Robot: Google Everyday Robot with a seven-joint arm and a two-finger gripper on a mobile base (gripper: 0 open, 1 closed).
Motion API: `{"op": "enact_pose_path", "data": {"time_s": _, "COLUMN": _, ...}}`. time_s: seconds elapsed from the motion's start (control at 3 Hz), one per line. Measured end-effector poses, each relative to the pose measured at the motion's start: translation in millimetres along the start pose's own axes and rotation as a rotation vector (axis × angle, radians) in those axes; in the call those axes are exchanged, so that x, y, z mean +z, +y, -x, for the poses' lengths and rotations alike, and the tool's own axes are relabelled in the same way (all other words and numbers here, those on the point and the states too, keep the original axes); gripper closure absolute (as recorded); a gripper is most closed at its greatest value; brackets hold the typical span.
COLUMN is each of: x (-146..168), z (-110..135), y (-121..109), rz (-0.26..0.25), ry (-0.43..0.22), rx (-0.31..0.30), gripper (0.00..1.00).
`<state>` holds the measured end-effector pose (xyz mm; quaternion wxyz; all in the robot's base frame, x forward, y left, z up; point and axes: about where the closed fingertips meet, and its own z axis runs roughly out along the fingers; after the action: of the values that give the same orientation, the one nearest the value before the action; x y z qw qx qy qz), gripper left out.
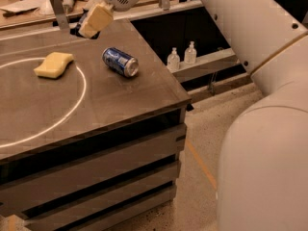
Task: Move rxbar blueberry near sponge
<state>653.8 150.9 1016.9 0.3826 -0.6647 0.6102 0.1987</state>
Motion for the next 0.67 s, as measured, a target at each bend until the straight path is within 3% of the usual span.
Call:
{"op": "enact_pose_path", "data": {"time_s": 0.33, "x": 0.1, "z": 0.0, "y": 0.0, "rz": 0.000, "ry": 0.000, "rx": 0.000, "gripper": 1.00}}
{"op": "enact_pose_path", "data": {"time_s": 0.67, "x": 16.1, "z": 10.3, "y": -4.6, "rz": 0.016, "ry": -0.068, "rx": -0.013, "gripper": 1.00}}
